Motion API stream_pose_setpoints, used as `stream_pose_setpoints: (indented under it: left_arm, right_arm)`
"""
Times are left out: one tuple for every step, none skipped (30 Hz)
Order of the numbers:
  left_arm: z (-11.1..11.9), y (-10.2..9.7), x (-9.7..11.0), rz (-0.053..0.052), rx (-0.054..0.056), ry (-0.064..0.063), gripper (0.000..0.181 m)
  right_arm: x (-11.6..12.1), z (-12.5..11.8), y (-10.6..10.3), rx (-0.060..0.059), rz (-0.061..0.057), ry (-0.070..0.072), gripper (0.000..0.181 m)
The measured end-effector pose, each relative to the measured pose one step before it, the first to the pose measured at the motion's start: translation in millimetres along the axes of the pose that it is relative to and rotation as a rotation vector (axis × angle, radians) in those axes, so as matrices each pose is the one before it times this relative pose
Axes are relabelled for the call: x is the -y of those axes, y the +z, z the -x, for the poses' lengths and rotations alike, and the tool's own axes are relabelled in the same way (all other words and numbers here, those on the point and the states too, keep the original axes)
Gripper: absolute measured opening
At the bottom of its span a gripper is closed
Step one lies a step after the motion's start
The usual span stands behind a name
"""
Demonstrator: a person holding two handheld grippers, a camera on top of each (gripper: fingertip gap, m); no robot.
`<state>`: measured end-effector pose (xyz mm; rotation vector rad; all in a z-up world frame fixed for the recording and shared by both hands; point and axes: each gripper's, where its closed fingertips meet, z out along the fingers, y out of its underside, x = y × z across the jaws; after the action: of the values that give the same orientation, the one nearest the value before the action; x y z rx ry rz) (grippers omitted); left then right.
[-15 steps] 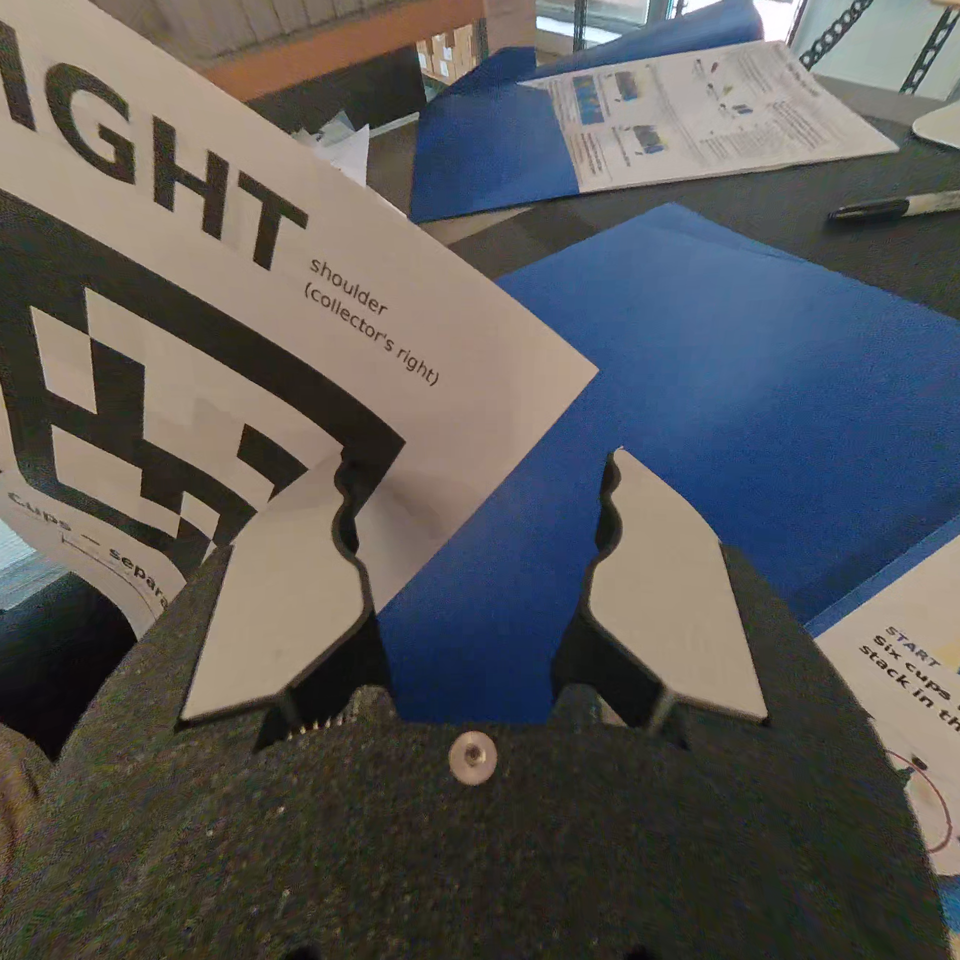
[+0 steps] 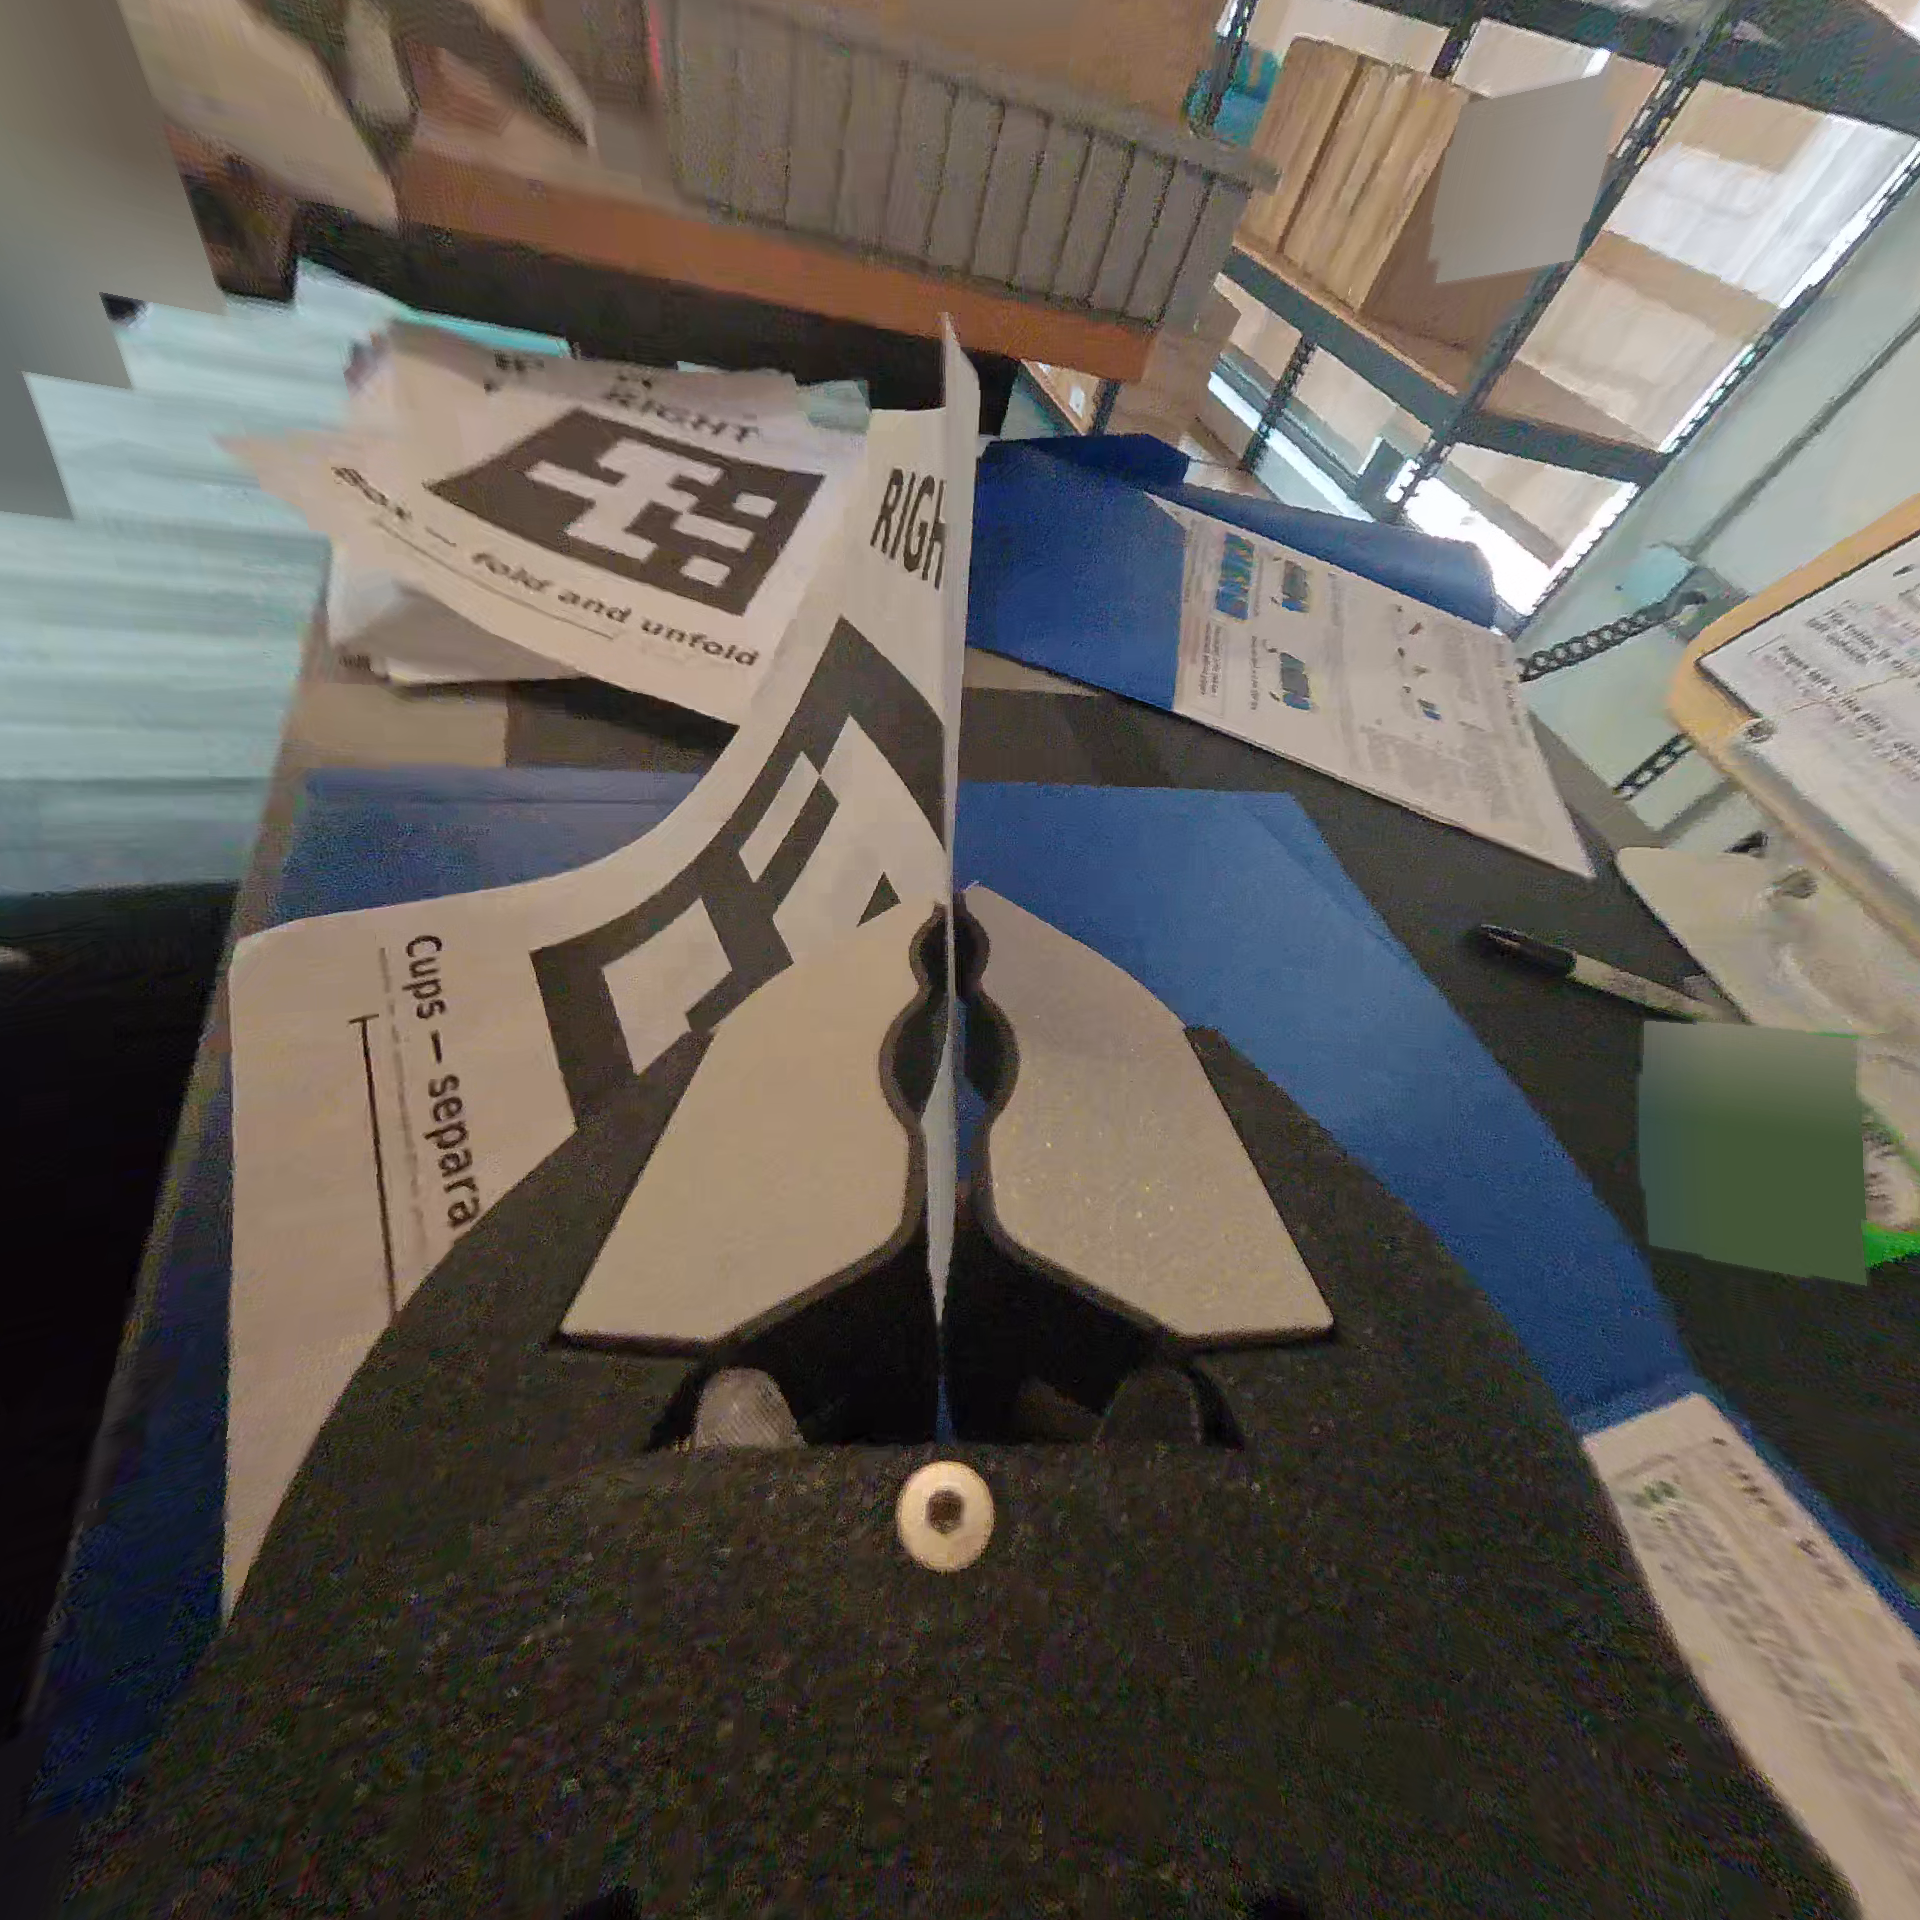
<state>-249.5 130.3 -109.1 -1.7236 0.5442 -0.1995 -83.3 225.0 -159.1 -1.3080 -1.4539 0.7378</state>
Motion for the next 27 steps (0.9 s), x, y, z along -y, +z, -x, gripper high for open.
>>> stream_pose_setpoints:
  left_arm:
    - [-0.4, 6.57, 21.91, -0.0069, -0.0225, 0.1027, 0.062]
    - [-3.58, 10.67, 18.01, 0.0067, -0.0318, 0.0908, 0.062]
    - [-9.17, 14.3, 13.84, 0.0118, -0.0551, 0.0838, 0.06]
    - [-12.9, 17.54, 10.84, 0.0014, -0.0721, 0.0739, 0.059]
    - [-10.29, 19.7, 8.43, -0.0078, -0.0484, 0.0571, 0.058]
    - [-10.01, 20.89, 5.51, -0.008, -0.0397, 0.0643, 0.057]
    - [-9.36, 21.07, 1.57, 0.0055, -0.033, 0.0686, 0.056]
    - [-6.31, 19.19, -0.3, 0.0205, -0.0124, 0.0559, 0.054]
    - [-4.35, 16.23, 0.37, 0.015, -0.001, 0.0523, 0.053]
    - [-0.31, 12.33, 0.76, 0.0088, 0.0197, 0.0382, 0.052]
    - [1.64, 8.14, 1.54, -0.0073, 0.0293, 0.0215, 0.051]
    - [1.43, 4.32, 1.6, -0.0184, 0.0203, 0.0014, 0.047]
    - [0.91, 1.83, 1.68, -0.0271, 0.0101, -0.0224, 0.043]
    - [-1.64, 0.64, 1.56, -0.0276, -0.0092, -0.0279, 0.039]
    - [-3.62, 0.24, 0.33, -0.0176, -0.0163, -0.0171, 0.034]
    - [-3.1, 0.56, -1.59, -0.0028, -0.0051, -0.0034, 0.031]
    - [-3.07, 1.03, -2.34, 0.0067, 0.0037, 0.0122, 0.029]
    - [-2.27, 1.63, -2.43, 0.012, 0.0133, 0.0206, 0.03]
    - [-1.74, 2.08, -1.94, 0.0123, 0.017, 0.026, 0.031]
    - [-0.83, 2.4, -0.78, 0.0062, 0.0218, 0.0273, 0.034]
    - [-0.4, 2.8, 0.21, -0.0023, 0.0219, 0.0249, 0.038]
    - [-0.02, 2.98, 0.1, -0.0014, 0.0212, 0.0198, 0.041]
    - [0.81, 2.94, -0.45, 0.0027, 0.0224, 0.0145, 0.042]
    - [1.83, 2.49, -0.39, -0.0011, 0.0246, 0.0084, 0.043]
    - [2.69, 2.3, -0.54, -0.0015, 0.0262, 0.0024, 0.046]
    - [1.47, 2.14, -0.96, 0.0003, 0.0162, 0.0024, 0.048]
    - [2.11, 1.8, -1.44, 0.0045, 0.0209, 0.0023, 0.05]
  right_arm:
    - [1.15, -0.26, -0.47, -0.0112, 0.0189, -0.0348, 0.0]
    - [1.49, 0.51, 0.13, -0.0031, 0.0089, -0.006, 0.0]
    - [1.0, 0.2, 0.48, -0.0074, 0.0028, 0.0076, 0.0]
    - [0.28, -0.98, 0.36, -0.0195, 0.0, 0.0023, 0.0]
    - [-0.89, -0.9, 0.57, -0.022, 0.0036, -0.0054, 0.0]
    - [-2.37, 0.13, 1.12, -0.0146, 0.0134, -0.0043, 0.0]
    - [-3.55, -0.12, 1.35, -0.0115, 0.0224, 0.0048, 0.0]
    - [-3.02, -0.96, 0.86, -0.013, 0.0202, 0.0121, 0.0]
    - [-1.48, -1.33, 0.07, -0.0121, 0.0076, 0.0139, 0.0]
    - [-0.84, -1.48, -0.73, -0.0123, -0.0002, 0.0145, 0.0]
    - [-2.75, -1.98, -0.77, -0.0145, 0.0091, 0.0138, 0.0]
    - [-3.49, -2.15, -0.96, -0.0139, 0.0096, 0.0128, 0.0]
    - [-2.44, -2.13, -1.51, -0.0131, -0.0029, 0.0158, 0.0]
    - [-1.99, -2.39, -1.83, -0.0138, -0.0068, 0.0219, 0.0]
    - [-2.59, -1.43, -1.84, -0.0052, -0.002, 0.0238, 0.0]
    - [-2.49, -0.13, -1.74, 0.0034, -0.0005, 0.0204, 0.0]
    - [-2.15, -0.72, -1.43, -0.001, -0.0019, 0.0184, 0.0]
    - [-1.72, -0.57, -0.96, 0.0005, -0.003, 0.0195, 0.0]
    - [-0.98, 0.43, -0.21, 0.0096, -0.0043, 0.0217, 0.0]
    - [-0.33, 0.86, 0.27, 0.0138, -0.0054, 0.0228, 0.0]
    - [-0.14, 0.89, 0.42, 0.0134, -0.0045, 0.0201, 0.0]
    - [-0.12, 0.56, 0.44, 0.01, -0.0026, 0.015, 0.0]
    - [-0.56, 0.62, 0.39, 0.0086, 0.0003, 0.0103, 0.0]
    - [-0.62, 0.51, 0.39, 0.0076, 0.0001, 0.0092, 0.0]
    - [-0.09, 0.93, 0.44, 0.0106, -0.0029, 0.0148, 0.0]
    - [0.26, 1.15, 0.56, 0.0134, -0.0058, 0.0237, 0.0]
    - [0.67, 1.03, 0.61, 0.0139, -0.008, 0.029, 0.0]
